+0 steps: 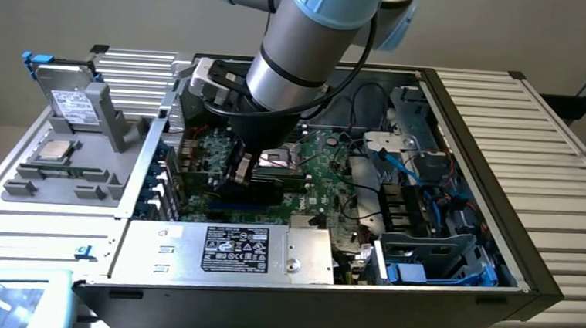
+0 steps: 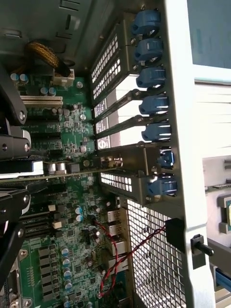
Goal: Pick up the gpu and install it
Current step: 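Insert the gpu into the slot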
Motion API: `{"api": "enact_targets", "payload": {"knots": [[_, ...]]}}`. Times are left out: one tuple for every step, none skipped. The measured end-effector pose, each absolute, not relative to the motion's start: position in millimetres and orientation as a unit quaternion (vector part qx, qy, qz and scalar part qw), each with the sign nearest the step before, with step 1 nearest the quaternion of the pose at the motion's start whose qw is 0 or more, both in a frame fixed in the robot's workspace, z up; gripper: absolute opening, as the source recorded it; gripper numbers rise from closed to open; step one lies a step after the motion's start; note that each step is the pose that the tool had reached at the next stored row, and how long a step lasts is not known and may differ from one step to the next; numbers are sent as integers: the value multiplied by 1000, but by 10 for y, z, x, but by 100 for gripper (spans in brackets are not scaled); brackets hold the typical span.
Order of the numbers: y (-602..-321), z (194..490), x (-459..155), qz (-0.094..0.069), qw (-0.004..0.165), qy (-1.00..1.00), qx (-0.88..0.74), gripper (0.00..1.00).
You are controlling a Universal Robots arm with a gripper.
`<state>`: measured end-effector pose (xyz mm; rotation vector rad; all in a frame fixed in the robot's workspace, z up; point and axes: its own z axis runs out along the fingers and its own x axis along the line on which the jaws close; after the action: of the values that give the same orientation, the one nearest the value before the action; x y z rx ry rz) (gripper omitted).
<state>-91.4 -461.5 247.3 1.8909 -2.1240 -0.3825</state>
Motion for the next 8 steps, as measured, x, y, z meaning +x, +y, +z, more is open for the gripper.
{"api": "enact_targets", "payload": {"knots": [[-4616,2473,-914,-132,136,-733,653,28],[-4619,2471,-915,-132,136,-733,653,28],[-4624,2469,-915,-132,136,-733,653,28],[-4629,2467,-915,-132,136,-733,653,28],[-4630,2464,-915,-132,136,-733,653,28],[-4631,2460,-915,-132,136,-733,653,28],[-4631,2457,-915,-132,136,-733,653,28],[-4631,2454,-915,-132,136,-733,653,28]]}}
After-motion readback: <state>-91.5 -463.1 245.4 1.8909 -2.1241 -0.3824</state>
